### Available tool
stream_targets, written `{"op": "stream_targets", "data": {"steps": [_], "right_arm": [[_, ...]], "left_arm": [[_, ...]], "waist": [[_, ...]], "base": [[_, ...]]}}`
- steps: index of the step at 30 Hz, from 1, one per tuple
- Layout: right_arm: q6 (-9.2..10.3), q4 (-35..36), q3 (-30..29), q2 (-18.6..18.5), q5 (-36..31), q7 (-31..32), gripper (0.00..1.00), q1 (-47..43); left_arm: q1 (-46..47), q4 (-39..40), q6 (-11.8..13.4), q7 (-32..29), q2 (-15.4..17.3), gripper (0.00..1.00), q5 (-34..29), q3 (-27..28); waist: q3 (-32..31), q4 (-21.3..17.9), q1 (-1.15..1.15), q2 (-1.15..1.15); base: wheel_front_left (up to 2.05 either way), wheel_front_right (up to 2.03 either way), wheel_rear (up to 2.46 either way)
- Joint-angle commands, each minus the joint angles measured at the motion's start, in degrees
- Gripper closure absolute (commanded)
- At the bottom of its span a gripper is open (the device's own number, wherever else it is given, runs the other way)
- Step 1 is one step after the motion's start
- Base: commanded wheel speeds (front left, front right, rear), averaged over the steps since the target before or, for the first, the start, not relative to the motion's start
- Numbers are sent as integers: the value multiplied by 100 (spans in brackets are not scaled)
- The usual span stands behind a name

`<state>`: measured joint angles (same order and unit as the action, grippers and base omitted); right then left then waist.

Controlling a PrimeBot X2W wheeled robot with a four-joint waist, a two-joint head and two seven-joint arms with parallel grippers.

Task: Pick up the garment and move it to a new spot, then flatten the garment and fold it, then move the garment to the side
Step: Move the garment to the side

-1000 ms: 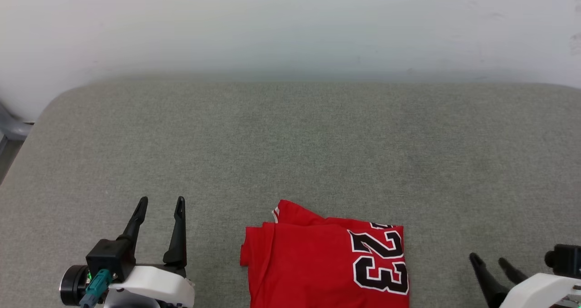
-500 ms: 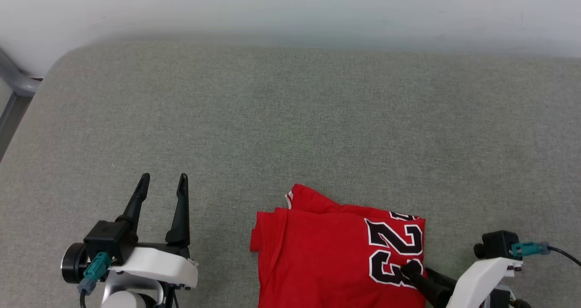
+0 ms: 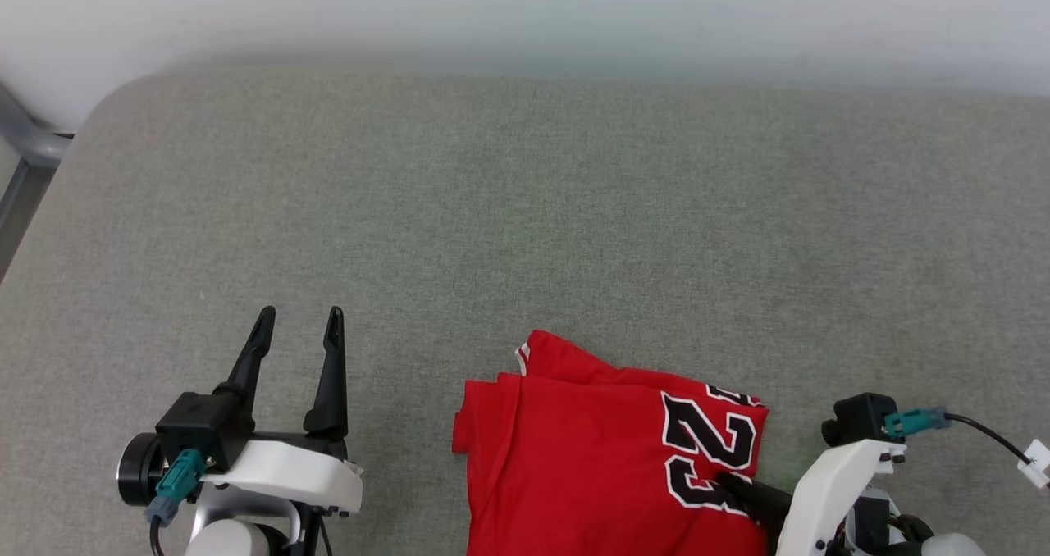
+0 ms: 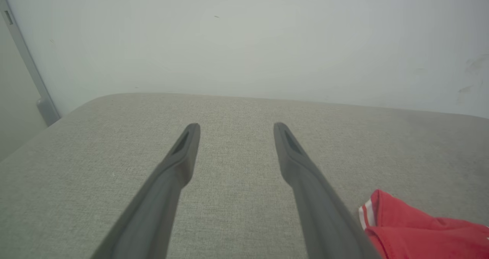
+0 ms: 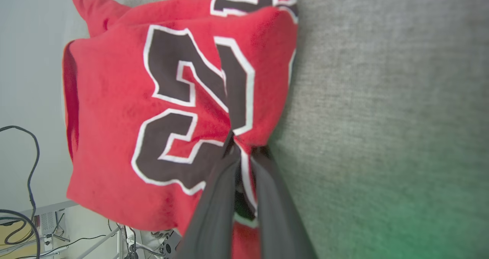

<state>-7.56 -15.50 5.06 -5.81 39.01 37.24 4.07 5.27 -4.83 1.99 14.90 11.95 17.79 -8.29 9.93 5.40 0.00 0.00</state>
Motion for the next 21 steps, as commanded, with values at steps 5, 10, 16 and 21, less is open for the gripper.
{"op": "stream_targets", "data": {"steps": [5,10,16,21], "right_arm": [[14,231,117,-286,-201,-78,100,-2],[12,488,11,-522,-607,57,100,33],[11,795,-114,-823,-1237,267,100,193],[12,905,-344,-902,-1613,225,100,360]], "left_arm": [[-166,-38,-20,40,-51,0,-124,75],[-283,24,-2,39,-15,0,-259,105],[-362,191,0,34,4,0,-253,222],[-285,298,-33,33,37,0,-285,258]], "waist": [[-371,-207,0,0],[-557,-504,0,0],[-459,-1181,0,0],[-283,-1696,0,0]], "base": [[0,0,0],[0,0,0],[0,0,0],[0,0,0]]}}
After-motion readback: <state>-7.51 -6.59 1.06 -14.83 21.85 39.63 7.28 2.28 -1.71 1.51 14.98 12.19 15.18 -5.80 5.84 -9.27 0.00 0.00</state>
